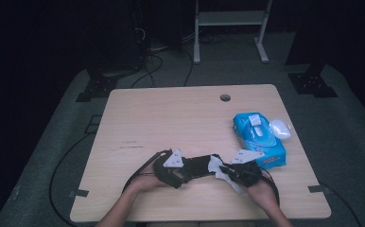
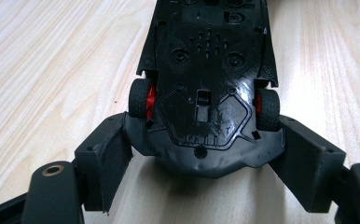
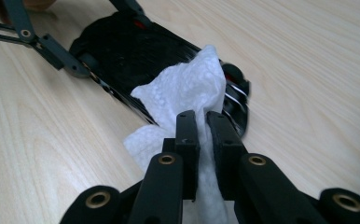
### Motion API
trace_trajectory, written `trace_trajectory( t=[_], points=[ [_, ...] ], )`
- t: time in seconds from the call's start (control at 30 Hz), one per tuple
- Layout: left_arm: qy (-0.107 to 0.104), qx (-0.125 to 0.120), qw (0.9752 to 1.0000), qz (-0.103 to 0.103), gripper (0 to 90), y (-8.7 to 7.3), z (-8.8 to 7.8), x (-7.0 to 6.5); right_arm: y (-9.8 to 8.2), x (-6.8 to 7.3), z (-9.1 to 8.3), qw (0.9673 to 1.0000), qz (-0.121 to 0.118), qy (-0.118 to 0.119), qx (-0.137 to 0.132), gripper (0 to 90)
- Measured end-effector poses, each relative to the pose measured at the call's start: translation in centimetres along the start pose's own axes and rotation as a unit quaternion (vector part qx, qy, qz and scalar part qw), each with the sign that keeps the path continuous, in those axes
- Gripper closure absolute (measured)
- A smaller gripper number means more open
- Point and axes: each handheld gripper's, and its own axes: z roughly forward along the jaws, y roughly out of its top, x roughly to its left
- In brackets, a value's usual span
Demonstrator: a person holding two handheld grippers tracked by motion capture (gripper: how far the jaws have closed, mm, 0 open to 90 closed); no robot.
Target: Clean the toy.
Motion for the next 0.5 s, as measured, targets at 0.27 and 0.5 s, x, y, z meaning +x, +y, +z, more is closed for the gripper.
trace_trajectory(
  t=[0.27,0.5],
  points=[
    [-0.003,-0.003,1.0000,-0.005,23.8,-0.1,-0.1,0.2,2.0,-1.2,2.2,0.9997,0.010,-0.023,-0.007,82.9],
    [-0.005,0.002,1.0000,0.006,23.8,-0.1,-0.2,0.1,0.8,-1.3,0.9,0.9995,0.017,-0.027,-0.001,83.0]
  ],
)
